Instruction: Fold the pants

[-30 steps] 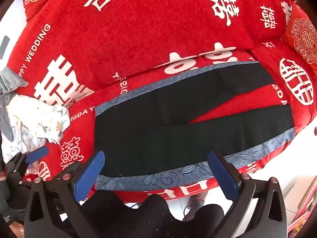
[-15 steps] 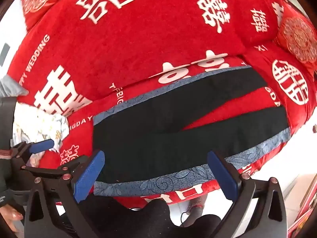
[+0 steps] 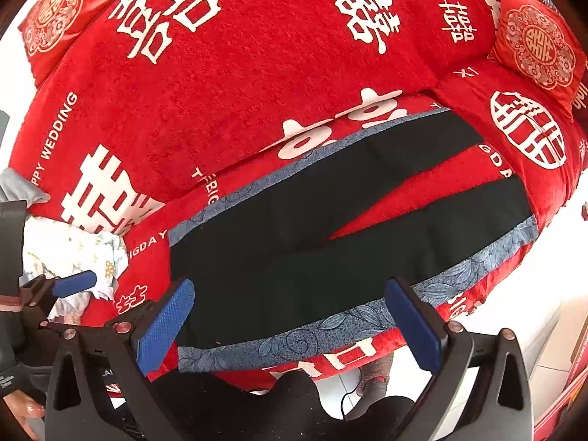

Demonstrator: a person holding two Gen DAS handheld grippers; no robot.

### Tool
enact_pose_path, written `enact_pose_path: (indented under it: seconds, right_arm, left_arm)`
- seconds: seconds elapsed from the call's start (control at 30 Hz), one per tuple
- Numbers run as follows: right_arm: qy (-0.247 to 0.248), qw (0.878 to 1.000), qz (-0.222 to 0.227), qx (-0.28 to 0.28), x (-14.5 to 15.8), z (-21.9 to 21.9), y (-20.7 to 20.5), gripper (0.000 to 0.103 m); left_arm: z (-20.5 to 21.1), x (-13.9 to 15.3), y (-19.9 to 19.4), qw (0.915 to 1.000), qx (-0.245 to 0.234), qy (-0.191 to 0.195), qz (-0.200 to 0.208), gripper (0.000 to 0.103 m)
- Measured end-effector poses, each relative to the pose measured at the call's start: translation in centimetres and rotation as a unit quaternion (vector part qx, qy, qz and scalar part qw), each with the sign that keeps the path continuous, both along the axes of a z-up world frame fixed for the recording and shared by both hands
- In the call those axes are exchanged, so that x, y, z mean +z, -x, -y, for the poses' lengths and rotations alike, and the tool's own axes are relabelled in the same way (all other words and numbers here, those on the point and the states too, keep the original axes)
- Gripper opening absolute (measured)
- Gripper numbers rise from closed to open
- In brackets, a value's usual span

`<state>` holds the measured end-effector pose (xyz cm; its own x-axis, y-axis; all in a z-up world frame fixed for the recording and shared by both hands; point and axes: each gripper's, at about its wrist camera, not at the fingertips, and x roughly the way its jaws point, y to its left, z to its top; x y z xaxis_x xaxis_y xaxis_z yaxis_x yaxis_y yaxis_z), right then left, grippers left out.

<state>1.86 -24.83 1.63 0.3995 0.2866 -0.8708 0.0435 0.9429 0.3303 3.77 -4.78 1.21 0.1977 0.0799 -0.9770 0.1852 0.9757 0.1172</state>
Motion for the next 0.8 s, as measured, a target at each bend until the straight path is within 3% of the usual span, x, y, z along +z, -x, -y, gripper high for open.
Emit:
enact_pose_path:
  seconds: [0.27, 0.63, 0.8]
  right_arm:
    - [-0.004, 1.0, -0.005, 0.0, -0.1, 0.2, 0.3, 0.103]
    - [0.004, 1.0, -0.01, 0.013, -0.2, -0.3, 0.6, 0.103]
    - [0.008, 1.0, -0.002, -0.003, 0.3, 0.4, 1.3, 0.103]
  left_arm:
    - [0.4, 0.2, 0.6, 0.9999, -0.006, -0.01, 0.009, 0.103]
    - [-1.3, -0.1, 1.4, 0.9995, 0.027, -0.013, 0.002, 0.103]
    - [-0.1, -0.1, 1.1, 0.9997, 0.003, -0.024, 0.004, 0.103]
